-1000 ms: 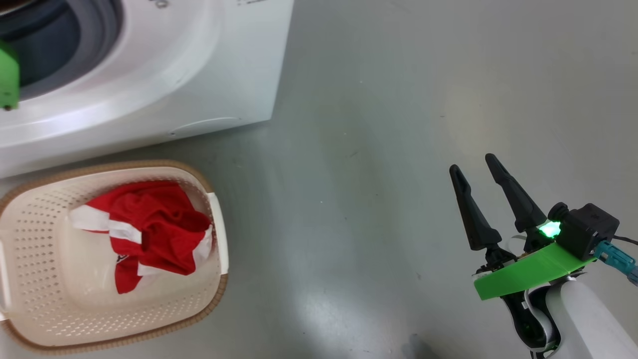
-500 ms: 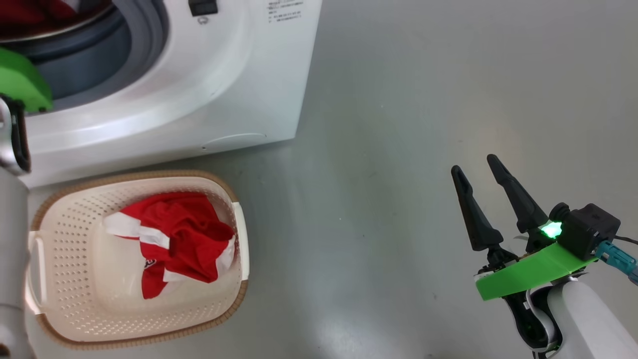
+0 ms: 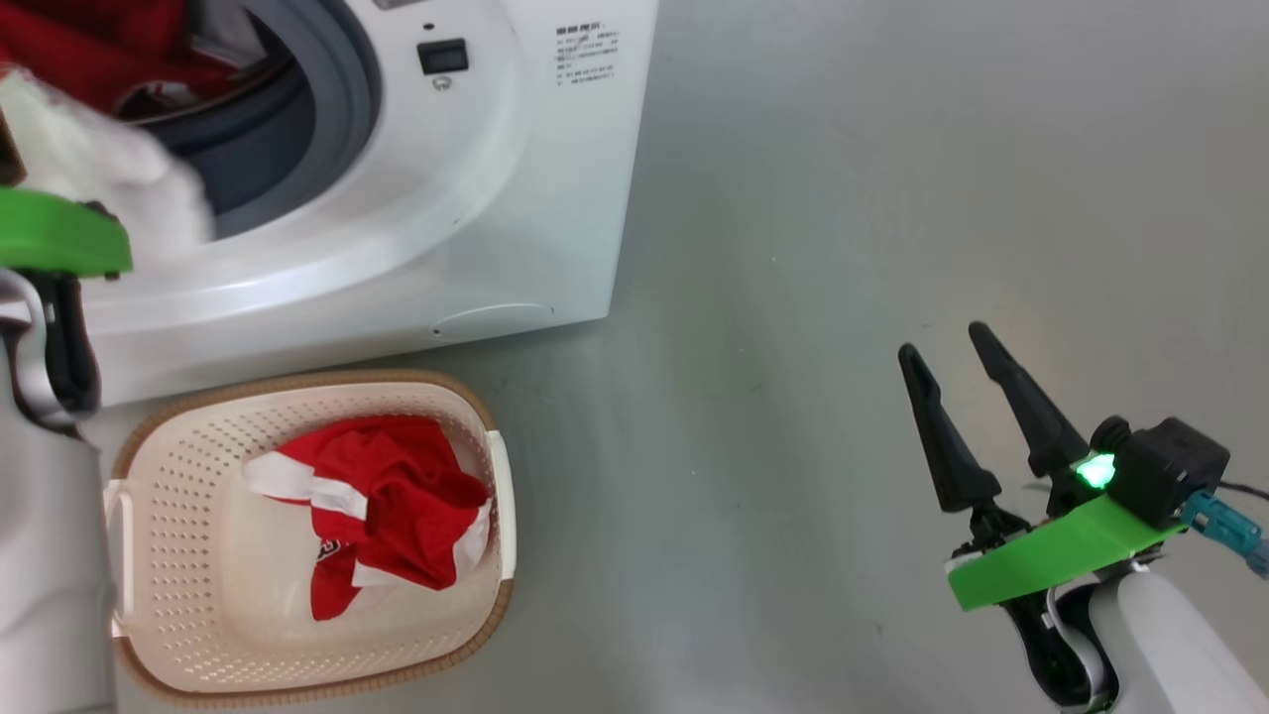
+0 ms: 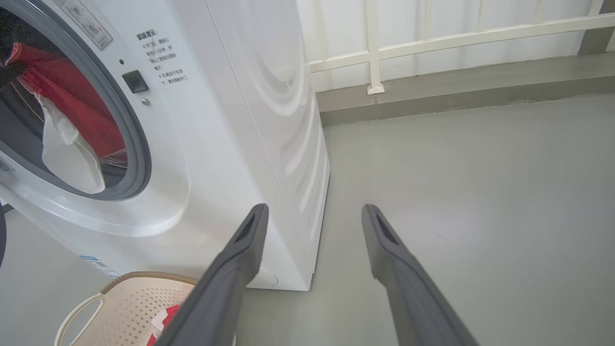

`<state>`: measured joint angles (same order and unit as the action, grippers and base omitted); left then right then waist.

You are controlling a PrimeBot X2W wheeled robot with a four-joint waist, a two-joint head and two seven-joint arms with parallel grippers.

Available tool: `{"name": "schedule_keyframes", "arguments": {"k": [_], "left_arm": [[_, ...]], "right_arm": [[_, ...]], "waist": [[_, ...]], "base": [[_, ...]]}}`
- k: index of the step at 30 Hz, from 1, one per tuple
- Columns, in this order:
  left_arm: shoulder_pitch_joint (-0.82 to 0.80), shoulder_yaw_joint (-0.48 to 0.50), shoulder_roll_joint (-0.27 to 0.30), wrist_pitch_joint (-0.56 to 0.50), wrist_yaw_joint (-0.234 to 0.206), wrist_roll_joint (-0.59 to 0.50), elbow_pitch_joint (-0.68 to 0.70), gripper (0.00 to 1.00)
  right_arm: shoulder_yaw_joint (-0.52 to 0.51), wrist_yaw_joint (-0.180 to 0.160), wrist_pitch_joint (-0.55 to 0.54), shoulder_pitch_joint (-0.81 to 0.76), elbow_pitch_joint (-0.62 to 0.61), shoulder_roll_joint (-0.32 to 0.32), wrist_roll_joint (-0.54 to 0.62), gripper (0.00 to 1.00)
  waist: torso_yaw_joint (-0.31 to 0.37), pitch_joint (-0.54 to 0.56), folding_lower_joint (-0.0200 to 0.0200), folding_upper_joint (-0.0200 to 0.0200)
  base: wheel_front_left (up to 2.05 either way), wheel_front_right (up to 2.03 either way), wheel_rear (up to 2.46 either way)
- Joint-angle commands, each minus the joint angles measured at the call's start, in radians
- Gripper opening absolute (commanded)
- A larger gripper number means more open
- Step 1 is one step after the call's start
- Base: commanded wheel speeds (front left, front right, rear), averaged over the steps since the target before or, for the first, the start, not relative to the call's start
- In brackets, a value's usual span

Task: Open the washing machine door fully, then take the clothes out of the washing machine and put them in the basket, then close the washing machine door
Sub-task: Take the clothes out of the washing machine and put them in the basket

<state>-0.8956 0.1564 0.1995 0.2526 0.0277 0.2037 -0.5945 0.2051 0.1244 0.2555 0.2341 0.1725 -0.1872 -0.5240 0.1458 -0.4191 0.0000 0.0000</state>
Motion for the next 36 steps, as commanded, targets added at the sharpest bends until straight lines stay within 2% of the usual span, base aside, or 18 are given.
{"name": "schedule_keyframes", "arguments": {"k": [1,9,13,18,28,36], "left_arm": [[0.027,0.039,0.032,0.009,0.009,-0.002,0.057,0.0],[0.151,0.162,-0.052,0.009,0.066,-0.004,0.246,0.0],[0.208,0.188,-0.088,0.009,0.09,-0.009,0.339,0.0],[0.286,0.208,-0.119,0.009,0.101,0.004,0.46,0.0],[0.451,0.155,-0.145,0.009,0.103,-0.002,0.759,0.0],[0.536,0.087,-0.149,0.009,0.097,0.002,0.868,0.0]], "right_arm": [[0.015,0.006,0.006,-0.028,-0.018,-0.01,0.0,1.0],[0.011,0.006,0.006,-0.046,-0.015,-0.007,0.0,1.0],[0.006,0.006,0.006,-0.058,-0.013,-0.006,-0.001,1.0],[0.001,0.006,0.006,-0.067,-0.014,-0.006,-0.002,1.0],[-0.013,0.006,0.006,-0.079,-0.023,-0.009,0.001,1.0],[-0.016,0.006,0.006,-0.07,-0.029,-0.011,0.003,1.0]], "waist": [[-0.003,0.013,0.0,0.0],[-0.014,0.052,0.0,0.0],[-0.021,0.073,0.0,0.0],[-0.025,0.094,0.0,0.0],[-0.042,0.097,0.0,0.0],[-0.049,0.078,0.0,0.0]], "base": [[0.0,0.0,0.0],[0.0,0.0,0.0],[0.0,0.0,0.0],[0.0,0.0,0.0],[0.0,0.0,0.0],[0.0,0.0,0.0]]}}
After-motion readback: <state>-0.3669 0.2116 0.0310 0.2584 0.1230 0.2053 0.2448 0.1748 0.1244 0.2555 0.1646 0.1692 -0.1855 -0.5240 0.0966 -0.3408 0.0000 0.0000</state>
